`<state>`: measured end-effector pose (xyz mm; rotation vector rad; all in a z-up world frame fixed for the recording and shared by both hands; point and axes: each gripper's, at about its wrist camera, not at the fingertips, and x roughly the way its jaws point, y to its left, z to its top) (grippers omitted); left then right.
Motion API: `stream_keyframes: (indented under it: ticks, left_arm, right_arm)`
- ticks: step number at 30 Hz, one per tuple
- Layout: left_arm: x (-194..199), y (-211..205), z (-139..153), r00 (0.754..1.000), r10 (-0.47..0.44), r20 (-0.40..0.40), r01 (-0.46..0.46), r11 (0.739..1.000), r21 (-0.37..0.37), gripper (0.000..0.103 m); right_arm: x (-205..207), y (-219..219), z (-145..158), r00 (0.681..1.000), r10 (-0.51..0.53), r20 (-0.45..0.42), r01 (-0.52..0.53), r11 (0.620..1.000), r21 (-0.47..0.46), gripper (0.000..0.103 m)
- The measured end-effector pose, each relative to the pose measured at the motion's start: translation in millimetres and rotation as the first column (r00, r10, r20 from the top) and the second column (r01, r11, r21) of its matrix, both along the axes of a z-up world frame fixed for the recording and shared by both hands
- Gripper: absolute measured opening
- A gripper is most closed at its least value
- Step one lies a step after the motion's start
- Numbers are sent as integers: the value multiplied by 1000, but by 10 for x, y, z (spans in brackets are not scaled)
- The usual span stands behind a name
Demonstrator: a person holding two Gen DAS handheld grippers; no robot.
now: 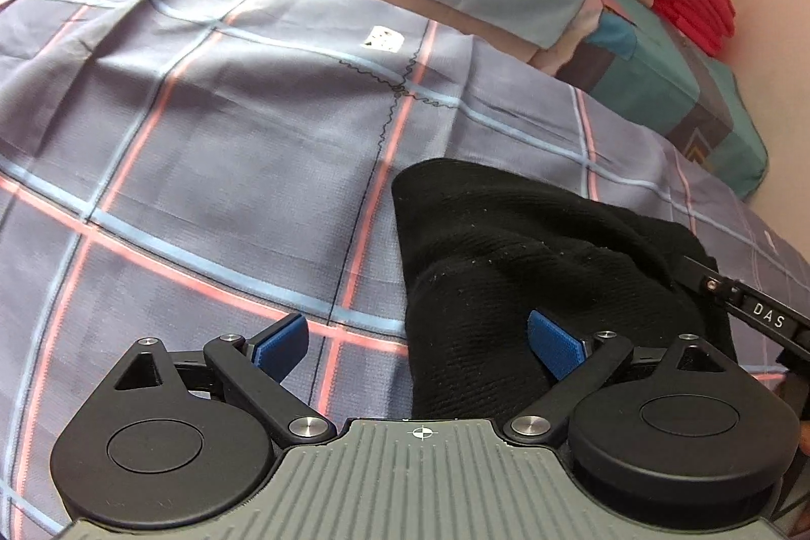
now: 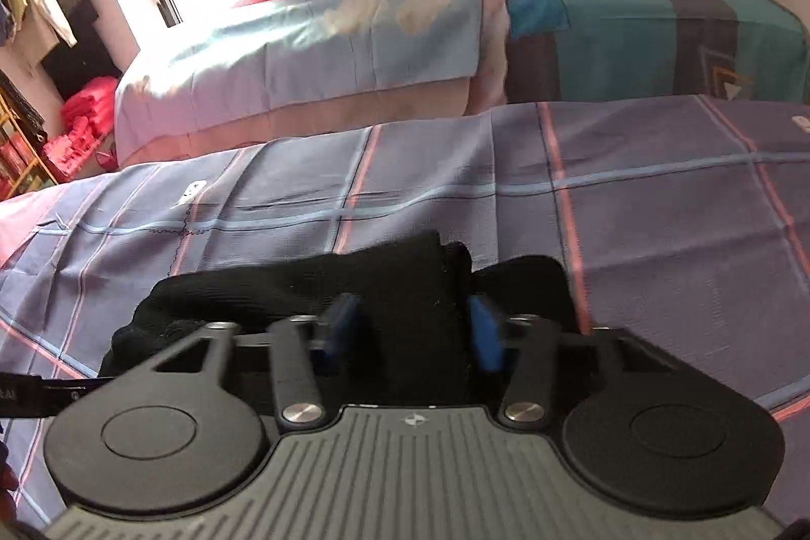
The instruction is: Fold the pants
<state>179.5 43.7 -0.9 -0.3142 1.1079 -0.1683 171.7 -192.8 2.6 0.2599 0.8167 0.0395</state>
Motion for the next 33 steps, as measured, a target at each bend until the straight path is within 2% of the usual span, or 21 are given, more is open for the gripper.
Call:
stream_keyframes:
  ticks: [2,4,5,7,8,9,10,11,12,14,17,18,19,20,21,22,23,24,26,30,33]
  left_arm:
    - [-26,-35,18,1000,-27,8,27,1000,-9,103]
    - [-72,-129,-2,995,-95,5,95,995,-42,103]
    - [-101,-194,-18,992,-128,3,128,990,-55,103]
    - [-137,-346,-69,984,-179,-5,179,984,-22,103]
    - [-143,-399,-100,982,-189,-9,189,982,0,103]
    - [-147,-404,-118,982,-188,-8,188,982,-6,103]
    - [-151,-379,-131,984,-176,-7,176,984,-23,103]
    - [-145,-344,-142,986,-166,-12,165,986,-38,103]
    - [-137,-310,-164,986,-163,-21,162,985,-61,103]
    - [-129,-273,-197,987,-158,-30,155,984,-85,103]
    - [-125,-272,-209,987,-155,-33,151,985,-89,103]
    - [-123,-283,-207,987,-156,-32,153,985,-81,103]
    - [-121,-299,-202,987,-159,-32,156,985,-75,103]
    - [-117,-307,-201,986,-163,-34,160,985,-70,103]
    - [-114,-303,-197,986,-164,-36,162,984,-68,103]
    - [-105,-293,-197,985,-166,-41,163,984,-69,103]
    - [-97,-281,-192,984,-169,-47,166,984,-72,103]
    - [-87,-268,-177,984,-174,-51,170,983,-70,103]
    - [-65,-237,-109,983,-181,-44,177,981,-75,103]
    - [16,-177,38,985,-175,7,174,978,-110,103]
    - [160,-282,-89,979,-204,-22,201,975,-94,103]
  right_arm:
    - [-140,-100,248,997,7,74,-9,999,35,15]
    - [-367,-190,457,991,1,136,0,1000,-6,15]
    - [-432,-255,471,992,-19,127,21,1000,-16,15]
    - [-402,-374,231,998,-56,-22,54,997,-48,20]
    - [-370,-395,122,996,-44,-84,37,996,-85,27]
    - [-405,-398,154,997,-56,-46,51,993,-111,40]
    - [-420,-330,262,996,-84,9,84,982,-172,45]
    - [-433,-214,390,991,-97,93,117,964,-239,47]
    - [-433,-87,503,983,-45,177,89,963,-253,47]
    - [-270,146,584,973,128,190,-98,982,-159,56]
    - [79,443,377,937,336,98,-346,932,112,57]
    - [194,491,236,927,372,47,-374,909,186,54]
    - [320,499,78,930,368,-10,-358,910,211,49]
    - [415,426,-38,945,323,-47,-309,933,187,22]
    - [477,271,-100,971,227,-73,-214,965,153,2]
    - [448,97,-50,989,132,-59,-123,983,136,1]
    - [359,-73,41,998,64,-12,-61,989,132,10]
    - [252,-221,167,999,0,40,-4,995,104,44]
    - [34,-491,362,993,-74,88,69,996,58,92]
    - [-195,-875,263,996,-29,-89,42,988,150,94]
    - [-423,-991,-34,984,-26,-175,70,966,249,94]
